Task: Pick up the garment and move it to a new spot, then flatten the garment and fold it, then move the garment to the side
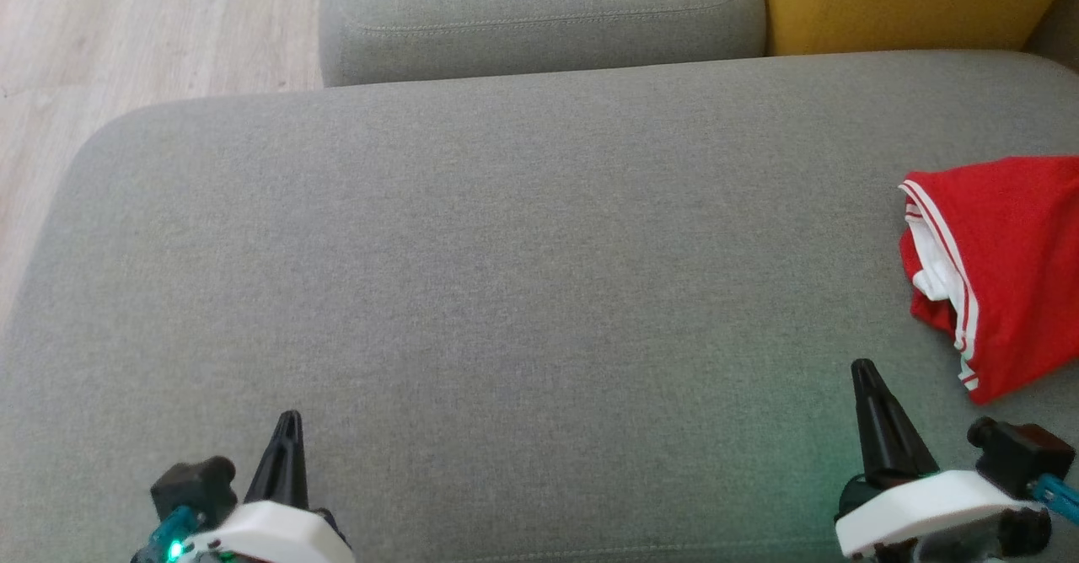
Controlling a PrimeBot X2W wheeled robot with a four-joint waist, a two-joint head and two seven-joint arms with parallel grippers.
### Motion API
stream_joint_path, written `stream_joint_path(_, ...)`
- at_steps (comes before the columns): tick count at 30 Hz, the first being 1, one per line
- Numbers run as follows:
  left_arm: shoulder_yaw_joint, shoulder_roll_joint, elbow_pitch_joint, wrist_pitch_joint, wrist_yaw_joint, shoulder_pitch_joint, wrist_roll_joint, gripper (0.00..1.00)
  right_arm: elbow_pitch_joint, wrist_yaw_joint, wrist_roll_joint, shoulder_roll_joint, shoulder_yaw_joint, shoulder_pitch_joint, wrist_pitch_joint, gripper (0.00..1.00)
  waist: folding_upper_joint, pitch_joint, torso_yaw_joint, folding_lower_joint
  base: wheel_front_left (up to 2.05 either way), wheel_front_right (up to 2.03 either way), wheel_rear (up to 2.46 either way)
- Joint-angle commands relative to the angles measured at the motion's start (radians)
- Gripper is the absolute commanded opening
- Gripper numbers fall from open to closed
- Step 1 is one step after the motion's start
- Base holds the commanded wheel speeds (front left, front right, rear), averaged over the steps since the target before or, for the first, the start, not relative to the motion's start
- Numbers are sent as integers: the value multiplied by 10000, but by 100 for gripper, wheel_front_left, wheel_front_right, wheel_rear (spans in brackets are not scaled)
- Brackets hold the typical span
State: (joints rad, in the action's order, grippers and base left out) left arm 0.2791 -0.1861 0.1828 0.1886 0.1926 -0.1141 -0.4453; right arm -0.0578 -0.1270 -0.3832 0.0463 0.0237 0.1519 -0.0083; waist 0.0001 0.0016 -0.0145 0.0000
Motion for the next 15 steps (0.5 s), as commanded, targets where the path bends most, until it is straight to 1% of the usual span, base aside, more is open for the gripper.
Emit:
stream_joint_path(1, -213, -50, -262, -53, -87, 511, -273, 0, 254, -6, -323, 154, -20, -515, 1, 0, -1, 0, 2, 0, 0, 0, 0)
stream_joint_path(15, -614, 66, -122, -374, -519, 750, -1901, 0, -27, -11, -2039, 222, -88, -790, 72, 0, -1, 2, 22, 0, 0, 0, 0)
